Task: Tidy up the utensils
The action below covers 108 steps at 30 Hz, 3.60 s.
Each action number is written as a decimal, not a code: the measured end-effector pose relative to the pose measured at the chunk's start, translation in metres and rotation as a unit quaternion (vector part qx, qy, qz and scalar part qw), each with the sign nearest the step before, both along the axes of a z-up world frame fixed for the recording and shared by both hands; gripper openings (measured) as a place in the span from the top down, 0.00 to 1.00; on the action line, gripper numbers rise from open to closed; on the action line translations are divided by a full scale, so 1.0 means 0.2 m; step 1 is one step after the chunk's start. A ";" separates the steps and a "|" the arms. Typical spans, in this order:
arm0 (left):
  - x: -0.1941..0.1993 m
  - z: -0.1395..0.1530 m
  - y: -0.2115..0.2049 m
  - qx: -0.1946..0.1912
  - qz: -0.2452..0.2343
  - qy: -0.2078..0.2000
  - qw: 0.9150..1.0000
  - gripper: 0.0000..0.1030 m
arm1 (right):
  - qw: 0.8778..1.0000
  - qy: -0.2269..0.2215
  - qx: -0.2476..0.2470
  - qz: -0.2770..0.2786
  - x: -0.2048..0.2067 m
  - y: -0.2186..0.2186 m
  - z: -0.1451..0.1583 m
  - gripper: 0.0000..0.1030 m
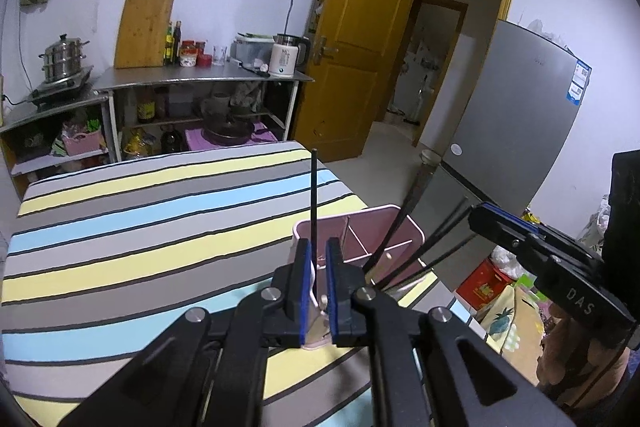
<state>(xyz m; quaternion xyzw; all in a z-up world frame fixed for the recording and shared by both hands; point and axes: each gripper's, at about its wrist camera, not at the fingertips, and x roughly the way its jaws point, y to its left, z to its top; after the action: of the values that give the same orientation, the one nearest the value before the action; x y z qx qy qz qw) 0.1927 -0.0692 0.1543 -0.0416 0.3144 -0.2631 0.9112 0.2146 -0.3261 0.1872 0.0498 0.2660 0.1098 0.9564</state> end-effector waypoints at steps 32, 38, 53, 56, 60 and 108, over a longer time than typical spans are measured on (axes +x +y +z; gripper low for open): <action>-0.64 -0.34 0.06 0.029 0.067 -0.070 0.995 0.83 | 0.999 0.001 -0.027 -0.020 -0.55 0.13 -0.40 0.87; -0.70 -0.37 0.06 0.031 0.065 -0.073 0.995 0.83 | 0.999 0.003 -0.029 -0.024 -0.61 0.14 -0.43 0.87; -0.77 -0.36 0.02 0.036 0.060 -0.085 0.994 0.83 | 0.999 -0.003 -0.024 -0.023 -0.66 0.14 -0.44 0.87; -0.77 -0.37 0.02 0.036 0.060 -0.085 0.994 0.83 | 0.999 -0.003 -0.024 -0.023 -0.66 0.14 -0.44 0.87; -0.78 -0.37 0.02 0.036 0.060 -0.086 0.994 0.83 | 0.999 -0.004 -0.024 -0.022 -0.67 0.15 -0.44 0.87; -0.79 -0.36 0.02 0.037 0.063 -0.090 0.993 0.83 | 0.999 -0.001 -0.028 -0.019 -0.69 0.18 -0.43 0.87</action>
<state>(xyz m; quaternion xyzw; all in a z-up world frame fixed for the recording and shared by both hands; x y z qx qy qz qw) 0.0344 -0.0660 0.0827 -0.0043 0.2377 -0.1962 0.9513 0.0773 -0.2896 0.1015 0.0274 0.2668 0.0843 0.9597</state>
